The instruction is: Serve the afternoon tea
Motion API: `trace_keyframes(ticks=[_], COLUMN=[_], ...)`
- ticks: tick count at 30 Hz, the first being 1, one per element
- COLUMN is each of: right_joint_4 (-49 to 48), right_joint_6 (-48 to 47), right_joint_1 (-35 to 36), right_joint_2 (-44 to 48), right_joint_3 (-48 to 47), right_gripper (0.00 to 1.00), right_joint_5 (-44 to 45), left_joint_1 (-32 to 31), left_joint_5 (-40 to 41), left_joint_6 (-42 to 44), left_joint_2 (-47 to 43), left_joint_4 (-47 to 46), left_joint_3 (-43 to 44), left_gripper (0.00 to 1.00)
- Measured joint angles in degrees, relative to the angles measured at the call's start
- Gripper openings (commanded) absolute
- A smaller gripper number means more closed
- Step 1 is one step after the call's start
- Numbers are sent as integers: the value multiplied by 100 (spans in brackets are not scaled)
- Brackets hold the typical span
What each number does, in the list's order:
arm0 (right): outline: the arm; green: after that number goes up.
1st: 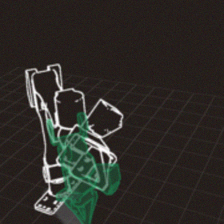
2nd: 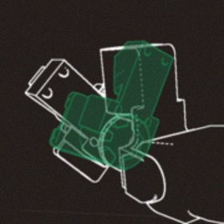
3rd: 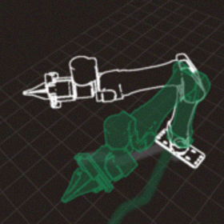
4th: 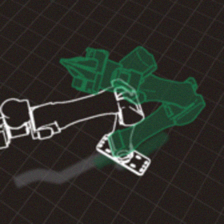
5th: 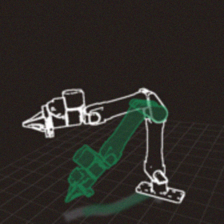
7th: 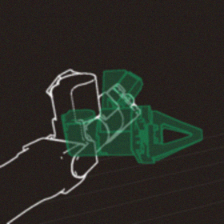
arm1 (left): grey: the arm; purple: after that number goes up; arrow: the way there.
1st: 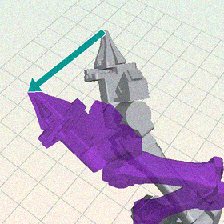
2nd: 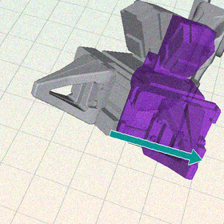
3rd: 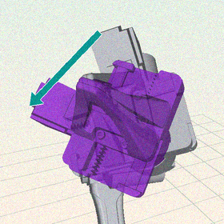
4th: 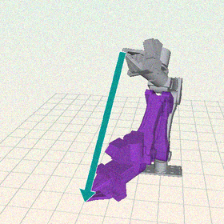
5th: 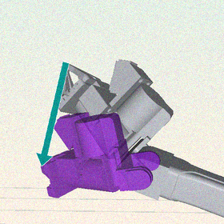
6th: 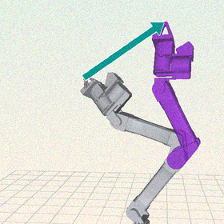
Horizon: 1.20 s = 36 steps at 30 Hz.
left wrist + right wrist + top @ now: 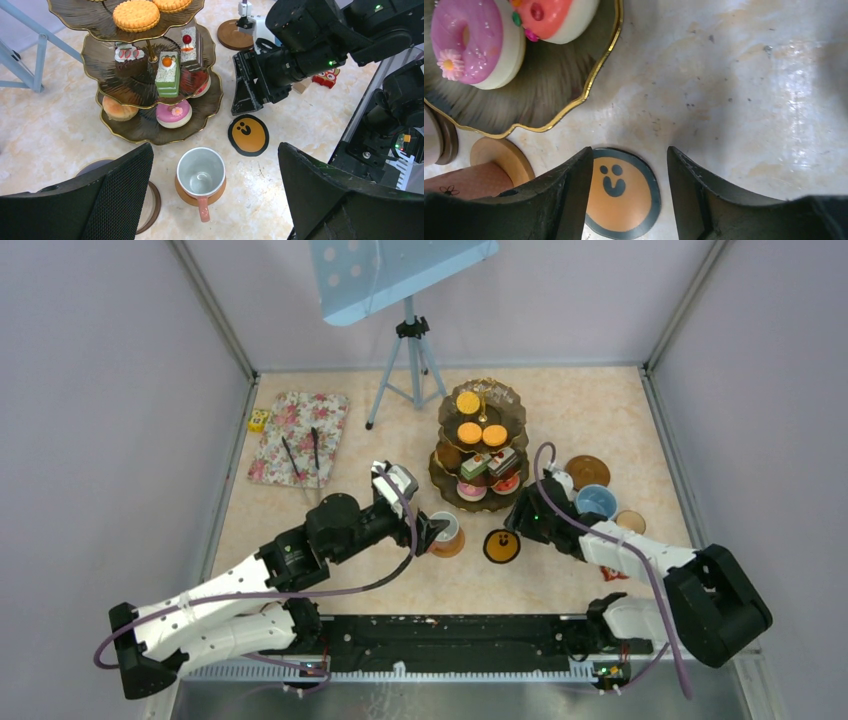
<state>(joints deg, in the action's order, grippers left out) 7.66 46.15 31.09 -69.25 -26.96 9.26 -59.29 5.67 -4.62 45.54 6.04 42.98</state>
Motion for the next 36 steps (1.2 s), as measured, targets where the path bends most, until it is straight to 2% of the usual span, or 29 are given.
trace_keyframes(ticks=[7,13,16,22,28,31,36], right_joint_4=[-162,396,957,1784,2081,2205,2343], right_joint_6=[105,138,-70,-940,-1871,-2194,-2424], right_joint_1=[428,442,245,-393,-1458,-1982,-2750], right_joint_2=[-85,562,815,1276,1587,1416,605], right_joint_3=[-7,9,-339,-1580,-2310,-2498,-2931], right_gripper=[56,58,60,70,72,72,72], right_joint_5=[-184,-7,188,905,1364,1360,931], left_joint_1=[0,0,0,0,0,0,0], left_joint_5=[20,20,26,188,308,323,319], left_joint_6=[2,28,57,205,463,614,789], left_joint_2=[-4,11,46,35,-22,-50,-81], left_joint_4=[-4,-9,-22,-44,-48,-48,-46], left_joint_3=[0,0,0,0,0,0,-2], left_gripper=[99,99,99,99,99,99,99])
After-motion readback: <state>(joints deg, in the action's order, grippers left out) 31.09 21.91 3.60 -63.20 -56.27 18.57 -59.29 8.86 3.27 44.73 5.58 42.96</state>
